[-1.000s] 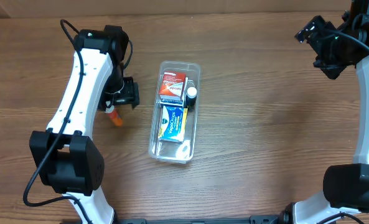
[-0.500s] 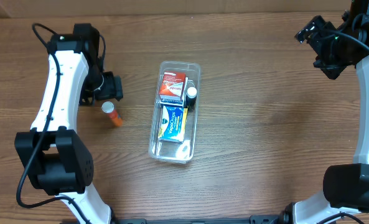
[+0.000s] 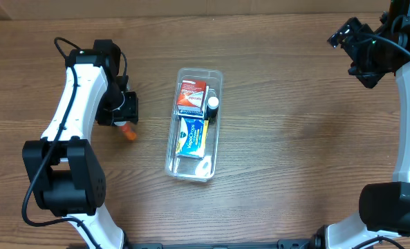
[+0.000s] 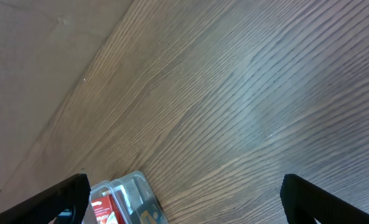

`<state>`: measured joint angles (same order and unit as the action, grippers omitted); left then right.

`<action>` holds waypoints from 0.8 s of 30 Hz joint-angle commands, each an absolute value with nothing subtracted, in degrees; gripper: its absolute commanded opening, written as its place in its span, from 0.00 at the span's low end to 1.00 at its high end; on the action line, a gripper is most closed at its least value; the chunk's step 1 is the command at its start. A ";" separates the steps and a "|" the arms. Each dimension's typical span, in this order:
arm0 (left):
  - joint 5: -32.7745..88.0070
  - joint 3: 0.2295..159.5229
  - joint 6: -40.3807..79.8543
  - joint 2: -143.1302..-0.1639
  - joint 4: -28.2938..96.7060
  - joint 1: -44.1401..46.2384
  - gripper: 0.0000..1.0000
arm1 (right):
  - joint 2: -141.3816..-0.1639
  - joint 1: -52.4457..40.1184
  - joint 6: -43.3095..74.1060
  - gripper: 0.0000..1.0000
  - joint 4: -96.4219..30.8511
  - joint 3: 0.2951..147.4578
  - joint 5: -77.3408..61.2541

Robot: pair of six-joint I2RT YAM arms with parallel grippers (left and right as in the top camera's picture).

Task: Pack container
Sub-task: 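Grasp the orange effervescent tube with the left gripper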

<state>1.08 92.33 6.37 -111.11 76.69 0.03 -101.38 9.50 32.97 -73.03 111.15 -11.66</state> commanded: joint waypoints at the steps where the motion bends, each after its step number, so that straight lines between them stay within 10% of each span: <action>1: -2.07 94.00 7.29 -108.49 78.00 0.64 0.54 | -101.06 9.61 32.62 1.00 -72.77 111.44 -11.66; 8: -1.26 96.60 7.68 -103.72 79.90 1.61 0.44 | -101.06 9.61 32.62 1.00 -72.75 111.44 -11.66; 24: -4.86 92.29 9.45 -103.77 77.73 1.50 0.73 | -101.06 9.61 32.62 1.00 -72.75 111.44 -11.66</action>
